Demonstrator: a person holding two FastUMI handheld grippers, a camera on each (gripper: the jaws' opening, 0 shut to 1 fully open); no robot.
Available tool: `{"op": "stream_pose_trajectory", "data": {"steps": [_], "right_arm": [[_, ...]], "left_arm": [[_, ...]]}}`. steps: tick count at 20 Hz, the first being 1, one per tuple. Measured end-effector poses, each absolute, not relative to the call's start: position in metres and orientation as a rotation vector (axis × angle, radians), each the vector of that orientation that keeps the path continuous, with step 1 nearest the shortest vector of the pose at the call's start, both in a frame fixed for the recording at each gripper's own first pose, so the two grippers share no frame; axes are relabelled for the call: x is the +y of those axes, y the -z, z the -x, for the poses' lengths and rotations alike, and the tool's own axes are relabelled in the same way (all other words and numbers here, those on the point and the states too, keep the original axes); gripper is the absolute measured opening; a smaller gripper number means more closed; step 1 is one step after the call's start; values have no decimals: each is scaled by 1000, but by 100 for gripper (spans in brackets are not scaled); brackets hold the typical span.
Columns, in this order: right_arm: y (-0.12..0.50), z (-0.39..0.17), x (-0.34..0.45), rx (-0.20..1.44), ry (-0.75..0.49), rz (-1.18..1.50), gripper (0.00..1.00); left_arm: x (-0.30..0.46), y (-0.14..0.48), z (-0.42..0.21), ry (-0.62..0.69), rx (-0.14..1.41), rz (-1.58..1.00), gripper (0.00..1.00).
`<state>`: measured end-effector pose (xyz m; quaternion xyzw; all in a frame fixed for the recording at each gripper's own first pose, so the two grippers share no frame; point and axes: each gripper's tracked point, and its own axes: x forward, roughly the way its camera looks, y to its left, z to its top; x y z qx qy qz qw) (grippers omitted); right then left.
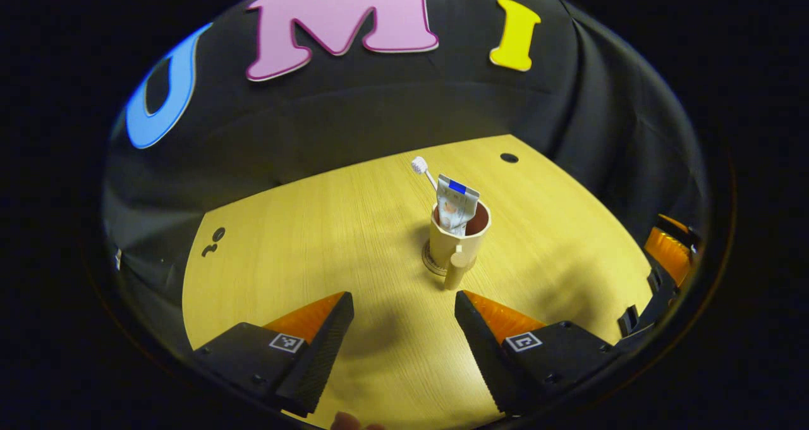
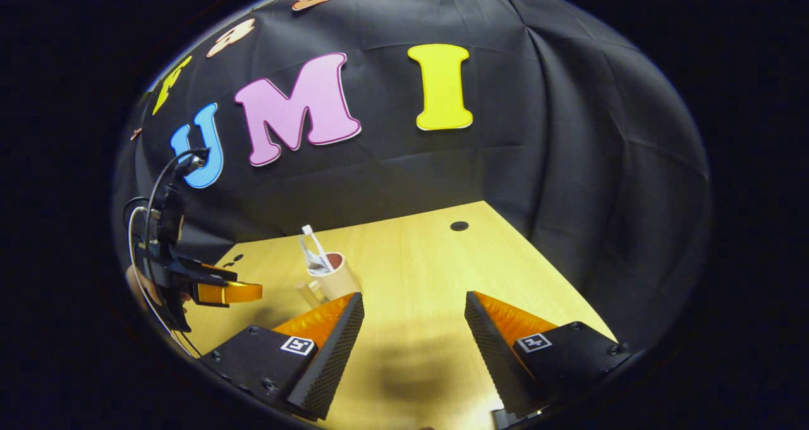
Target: Put the toothbrush and toothpaste on the desktop into the cup, then pick up the cup and place it on the coaster on the desktop.
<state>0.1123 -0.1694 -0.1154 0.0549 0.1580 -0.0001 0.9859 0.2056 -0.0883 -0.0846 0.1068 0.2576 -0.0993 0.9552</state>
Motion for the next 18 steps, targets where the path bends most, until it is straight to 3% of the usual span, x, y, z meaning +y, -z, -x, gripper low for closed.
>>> {"op": "stream_pose_trajectory", "data": {"steps": [8,18], "right_arm": [[96,-63,-120,329,-46,-56,99],[77,7,-50,272,-112,-21,99]], "left_arm": [[-17,42,-102,112,347,17,99],[36,7,-17,39,106,-19,98]]}}
